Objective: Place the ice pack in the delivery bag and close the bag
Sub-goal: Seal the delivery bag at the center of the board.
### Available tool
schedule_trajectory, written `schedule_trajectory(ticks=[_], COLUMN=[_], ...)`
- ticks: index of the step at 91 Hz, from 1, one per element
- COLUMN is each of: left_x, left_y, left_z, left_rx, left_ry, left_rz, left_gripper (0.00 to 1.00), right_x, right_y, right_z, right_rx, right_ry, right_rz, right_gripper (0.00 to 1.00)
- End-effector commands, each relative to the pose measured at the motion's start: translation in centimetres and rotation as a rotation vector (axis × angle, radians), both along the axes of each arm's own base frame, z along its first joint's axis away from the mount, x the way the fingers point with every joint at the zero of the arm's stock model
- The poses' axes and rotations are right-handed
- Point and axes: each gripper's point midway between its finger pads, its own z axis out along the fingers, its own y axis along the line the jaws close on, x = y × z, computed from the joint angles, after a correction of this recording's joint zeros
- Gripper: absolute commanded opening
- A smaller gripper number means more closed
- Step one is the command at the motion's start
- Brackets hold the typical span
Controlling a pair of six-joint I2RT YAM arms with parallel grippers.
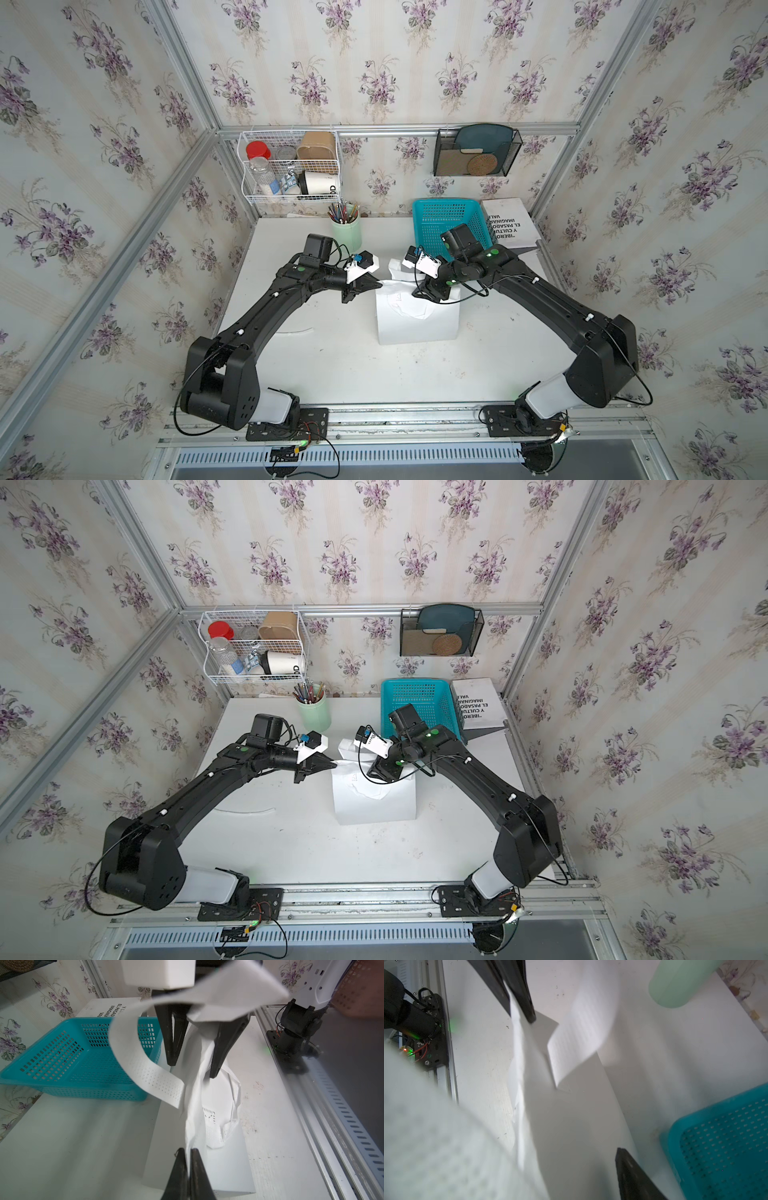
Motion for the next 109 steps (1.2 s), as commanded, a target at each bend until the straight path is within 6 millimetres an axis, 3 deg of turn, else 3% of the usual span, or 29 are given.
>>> schedule_trajectory(ticks=[1,11,17,19,23,28,31,36,54,56,58,59,62,65,69,72,82,85,87,100,109], left_x=[0.2,0.5,0.6,0.7,0.8,1.0,1.0,1.2,1.8,1.8,2.0,2.1,2.4,2.7,2.7,2.5,1.6,1.6,1.6,2.3,3.6], left_y=[0.3,0.3,0.5,0.5,0.6,0.6,0.6,0.6,0.4,0.4,0.4,0.4,0.4,0.3,0.3,0.3,0.9,1.2,1.5,4.7,8.5], left_z=[-0.8,-1.3,-1.3,-1.3,-1.2,-1.2,-1.2,-1.2,-0.7,-0.7,-0.6,-0.5,-0.2,0.2,1.3,2.2,5.4,6.2,6.5,7.3,5.9], left_rx=[0.035,0.054,0.069,0.072,0.077,0.086,0.087,0.084,0.082,0.084,0.085,0.084,0.080,0.072,0.051,0.030,-0.075,-0.107,-0.120,-0.139,-0.061], left_ry=[0.011,0.015,0.010,0.007,0.004,0.001,0.002,0.005,-0.006,-0.005,-0.003,-0.002,0.001,0.009,0.018,0.028,0.054,0.047,0.053,0.105,0.167], left_rz=[0.005,0.006,0.011,0.012,0.010,0.011,0.011,0.010,0.016,0.019,0.025,0.029,0.047,0.068,0.088,0.105,0.219,0.270,0.308,0.609,0.894], left_gripper=[0.00,0.00,0.00,0.00,0.00,0.00,0.00,0.00,0.00,0.00,0.00,0.00,0.00,0.05,0.25,0.38,0.60,0.71,0.74,0.77,0.78], right_x=[-1.0,-0.7,-0.5,-0.5,-0.5,-0.5,-0.5,-0.6,-0.3,-0.3,-0.3,-0.3,0.0,0.3,0.5,0.7,0.6,0.1,0.1,-1.0,0.5], right_y=[-3.8,-4.9,-5.2,-5.4,-6.0,-6.9,-7.4,-8.1,-8.1,-8.0,-7.9,-7.9,-7.8,-7.7,-7.2,-7.0,-7.5,-7.6,-8.0,-9.5,-15.2], right_z=[-2.1,-2.0,-1.7,-1.6,-1.4,-1.2,-1.0,-0.6,-1.1,-1.1,-1.2,-1.2,-1.0,-0.6,0.7,2.9,8.6,9.9,10.8,13.8,13.4], right_rx=[-0.121,-0.128,-0.126,-0.129,-0.140,-0.148,-0.149,-0.151,-0.121,-0.116,-0.112,-0.112,-0.102,-0.089,-0.040,0.023,0.193,0.251,0.290,0.501,0.550], right_ry=[0.061,0.035,0.022,0.015,0.006,0.006,0.008,0.008,0.000,-0.001,0.003,0.003,0.003,-0.009,-0.029,-0.067,-0.171,-0.162,-0.169,-0.141,-0.243], right_rz=[-0.045,-0.089,-0.119,-0.123,-0.136,-0.153,-0.162,-0.164,-0.185,-0.187,-0.183,-0.183,-0.203,-0.213,-0.223,-0.261,-0.404,-0.448,-0.490,-0.690,-1.074], right_gripper=[0.00,0.00,0.41,0.48,0.51,0.48,0.40,0.01,0.00,0.07,0.25,0.25,0.53,0.59,0.65,0.73,0.84,0.96,0.99,1.00,1.00])
